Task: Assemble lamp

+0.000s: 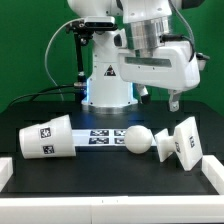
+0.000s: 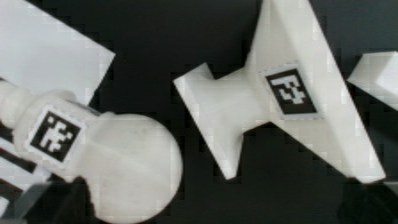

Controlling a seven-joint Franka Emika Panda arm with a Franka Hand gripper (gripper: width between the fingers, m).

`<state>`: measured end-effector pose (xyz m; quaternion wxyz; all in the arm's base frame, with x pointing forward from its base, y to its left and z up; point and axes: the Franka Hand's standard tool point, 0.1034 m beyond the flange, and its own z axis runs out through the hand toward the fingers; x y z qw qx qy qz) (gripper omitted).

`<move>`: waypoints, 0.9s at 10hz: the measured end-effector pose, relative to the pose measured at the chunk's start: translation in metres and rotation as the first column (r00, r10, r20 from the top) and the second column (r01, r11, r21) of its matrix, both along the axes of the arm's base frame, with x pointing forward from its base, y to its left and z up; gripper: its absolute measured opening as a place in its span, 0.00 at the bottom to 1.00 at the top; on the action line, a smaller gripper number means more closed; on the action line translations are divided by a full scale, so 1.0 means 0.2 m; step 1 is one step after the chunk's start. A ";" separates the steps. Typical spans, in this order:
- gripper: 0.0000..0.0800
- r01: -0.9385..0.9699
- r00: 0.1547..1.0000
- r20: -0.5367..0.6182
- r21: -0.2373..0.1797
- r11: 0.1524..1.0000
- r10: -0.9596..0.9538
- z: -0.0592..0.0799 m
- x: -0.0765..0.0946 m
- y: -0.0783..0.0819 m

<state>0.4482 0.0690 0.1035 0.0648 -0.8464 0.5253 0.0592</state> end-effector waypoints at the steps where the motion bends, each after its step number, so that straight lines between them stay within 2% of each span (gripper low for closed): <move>1: 0.87 0.192 0.981 -0.029 0.005 0.981 -0.192 0.00 0.02 -0.01; 2: 0.87 0.348 0.936 -0.054 0.002 0.938 -0.347 -0.01 0.04 0.00; 3: 0.87 0.468 0.881 -0.075 -0.010 0.884 -0.467 -0.03 0.06 0.06; 4: 0.87 0.623 0.778 -0.093 -0.015 0.782 -0.621 -0.01 0.07 0.12; 5: 0.87 0.675 0.733 -0.102 -0.008 0.737 -0.672 0.02 0.08 0.15; 8: 0.87 0.773 0.625 -0.137 -0.022 0.633 -0.768 0.01 0.07 0.17; 9: 0.87 0.783 0.612 -0.141 -0.024 0.621 -0.778 0.01 0.07 0.17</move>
Offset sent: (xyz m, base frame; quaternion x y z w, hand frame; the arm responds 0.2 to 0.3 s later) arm 0.0210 0.0423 0.0070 0.0753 0.0271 0.5631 0.8225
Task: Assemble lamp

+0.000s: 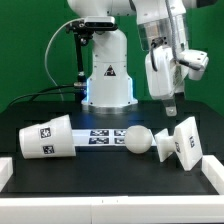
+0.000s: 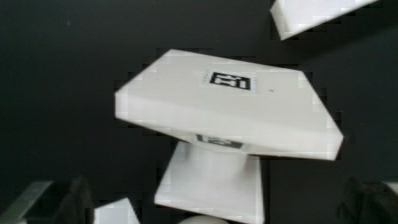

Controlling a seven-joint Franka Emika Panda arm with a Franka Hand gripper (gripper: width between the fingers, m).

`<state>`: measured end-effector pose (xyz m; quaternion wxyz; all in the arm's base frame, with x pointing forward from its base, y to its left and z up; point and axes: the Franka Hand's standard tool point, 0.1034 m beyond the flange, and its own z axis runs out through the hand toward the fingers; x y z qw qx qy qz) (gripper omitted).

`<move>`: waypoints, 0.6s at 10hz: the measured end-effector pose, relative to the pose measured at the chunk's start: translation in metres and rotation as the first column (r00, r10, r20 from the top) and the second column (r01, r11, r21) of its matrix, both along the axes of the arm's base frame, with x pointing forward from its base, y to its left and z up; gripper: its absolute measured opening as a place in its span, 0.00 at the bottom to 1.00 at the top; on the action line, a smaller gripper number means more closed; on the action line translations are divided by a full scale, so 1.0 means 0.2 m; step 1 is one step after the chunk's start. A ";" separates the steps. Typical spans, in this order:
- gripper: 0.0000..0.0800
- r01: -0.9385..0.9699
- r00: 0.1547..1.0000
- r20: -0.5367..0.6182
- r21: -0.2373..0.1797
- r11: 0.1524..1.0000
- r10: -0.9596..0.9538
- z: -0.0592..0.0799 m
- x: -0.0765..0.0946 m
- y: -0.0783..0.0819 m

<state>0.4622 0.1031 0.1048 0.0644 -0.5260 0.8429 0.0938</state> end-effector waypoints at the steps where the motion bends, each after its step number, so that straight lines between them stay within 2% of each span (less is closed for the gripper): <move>1: 0.87 0.058 0.998 -0.016 0.000 0.998 -0.058 -0.01 0.00 0.00; 2: 0.87 0.093 0.995 -0.032 -0.001 0.996 -0.093 -0.02 -0.01 0.00; 4: 0.87 0.046 0.996 -0.072 0.011 0.999 -0.045 -0.05 -0.02 0.06; 5: 0.87 0.037 0.997 -0.065 0.003 0.999 -0.037 -0.09 -0.02 0.06; 6: 0.87 0.017 0.998 -0.057 0.006 1.000 -0.017 -0.09 -0.02 0.07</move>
Offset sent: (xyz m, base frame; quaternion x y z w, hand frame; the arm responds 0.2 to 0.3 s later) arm 0.0065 0.0075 -0.0120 -0.0740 0.0746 0.0885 0.9905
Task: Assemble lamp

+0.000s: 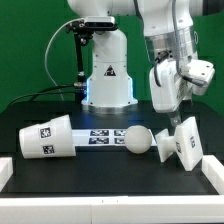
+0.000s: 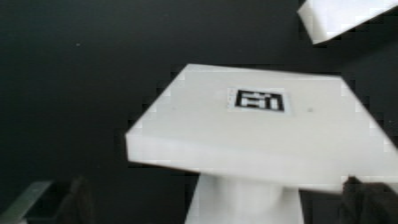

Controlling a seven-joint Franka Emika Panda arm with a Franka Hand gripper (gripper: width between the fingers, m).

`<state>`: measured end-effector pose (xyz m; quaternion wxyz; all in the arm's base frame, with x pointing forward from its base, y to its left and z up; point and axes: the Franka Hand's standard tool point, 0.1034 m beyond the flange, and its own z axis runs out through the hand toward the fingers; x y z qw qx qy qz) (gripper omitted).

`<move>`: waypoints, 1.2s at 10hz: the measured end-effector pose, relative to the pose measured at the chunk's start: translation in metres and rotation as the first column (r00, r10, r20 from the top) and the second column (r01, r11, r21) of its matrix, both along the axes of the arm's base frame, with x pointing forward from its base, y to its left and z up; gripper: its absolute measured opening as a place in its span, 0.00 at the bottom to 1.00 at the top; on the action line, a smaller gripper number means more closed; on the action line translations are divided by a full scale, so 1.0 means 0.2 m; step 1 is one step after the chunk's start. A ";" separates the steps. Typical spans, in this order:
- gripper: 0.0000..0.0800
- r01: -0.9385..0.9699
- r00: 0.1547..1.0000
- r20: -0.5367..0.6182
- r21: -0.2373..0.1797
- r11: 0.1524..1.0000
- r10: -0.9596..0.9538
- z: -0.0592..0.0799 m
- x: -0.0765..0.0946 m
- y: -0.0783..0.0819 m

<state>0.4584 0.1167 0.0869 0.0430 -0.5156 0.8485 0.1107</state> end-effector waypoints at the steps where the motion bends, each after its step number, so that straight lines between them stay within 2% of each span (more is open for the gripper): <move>1: 0.87 -0.003 1.000 0.000 0.001 1.000 0.003 0.00 0.00 0.00; 6: 0.87 0.008 1.000 0.030 0.008 1.000 -0.008 0.00 0.01 0.00; 8: 0.87 0.207 0.964 0.170 0.011 0.978 -0.206 0.01 0.04 -0.08; 10: 0.87 0.227 0.945 0.244 -0.004 0.974 -0.219 0.01 0.06 -0.12; 12: 0.87 0.216 0.953 0.221 -0.014 0.976 -0.207 -0.06 0.01 -0.12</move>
Offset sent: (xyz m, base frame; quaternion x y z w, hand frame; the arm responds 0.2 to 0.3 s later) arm 0.0000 0.0000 0.0000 0.0000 0.0000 0.0000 1.0000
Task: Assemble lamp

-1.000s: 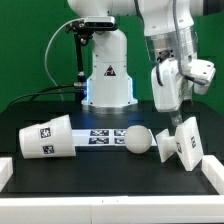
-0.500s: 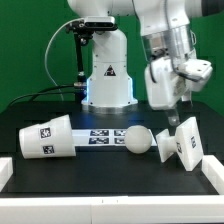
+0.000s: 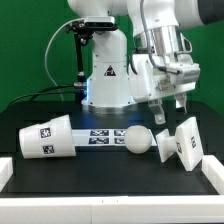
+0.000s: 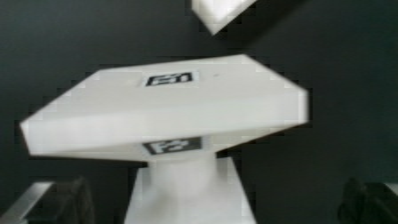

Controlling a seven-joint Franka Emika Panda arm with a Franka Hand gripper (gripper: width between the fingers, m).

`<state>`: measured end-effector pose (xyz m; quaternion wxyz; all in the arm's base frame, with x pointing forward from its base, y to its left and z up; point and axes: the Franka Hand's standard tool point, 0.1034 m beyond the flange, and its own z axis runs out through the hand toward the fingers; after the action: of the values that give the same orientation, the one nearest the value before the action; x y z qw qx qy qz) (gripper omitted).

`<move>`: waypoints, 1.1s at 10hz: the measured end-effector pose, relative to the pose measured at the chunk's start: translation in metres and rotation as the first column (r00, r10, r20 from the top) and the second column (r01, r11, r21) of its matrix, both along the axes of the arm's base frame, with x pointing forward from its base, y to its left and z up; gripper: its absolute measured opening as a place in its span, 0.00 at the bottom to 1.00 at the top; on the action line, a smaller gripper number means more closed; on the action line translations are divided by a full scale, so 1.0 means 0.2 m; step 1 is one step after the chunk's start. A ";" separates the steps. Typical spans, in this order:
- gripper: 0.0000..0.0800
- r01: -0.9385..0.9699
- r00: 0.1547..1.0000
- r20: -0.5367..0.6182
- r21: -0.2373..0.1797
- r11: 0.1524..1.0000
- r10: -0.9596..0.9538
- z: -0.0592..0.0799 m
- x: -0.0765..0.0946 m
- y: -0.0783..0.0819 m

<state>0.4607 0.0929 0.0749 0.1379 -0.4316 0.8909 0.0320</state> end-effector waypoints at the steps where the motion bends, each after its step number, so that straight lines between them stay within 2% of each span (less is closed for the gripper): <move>1: 0.87 -0.018 1.000 -0.011 -0.005 1.000 0.018 -0.04 -0.02 0.01; 4: 0.87 -0.064 0.998 -0.029 -0.014 0.998 0.063 -0.11 -0.05 0.01; 7: 0.87 -0.073 0.995 -0.074 -0.015 0.997 0.072 -0.25 -0.07 0.03; 9: 0.87 -0.089 0.992 -0.088 -0.030 0.996 0.086 -0.35 -0.08 0.07; 11: 0.87 -0.089 0.993 -0.087 -0.031 0.996 0.086 -0.35 -0.08 0.07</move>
Offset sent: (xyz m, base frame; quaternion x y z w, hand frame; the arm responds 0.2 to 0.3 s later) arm 0.0014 0.0077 -0.0140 -0.0172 -0.0010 -0.0070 0.9998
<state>0.4456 0.1070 0.0057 0.0906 -0.4707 0.8767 0.0408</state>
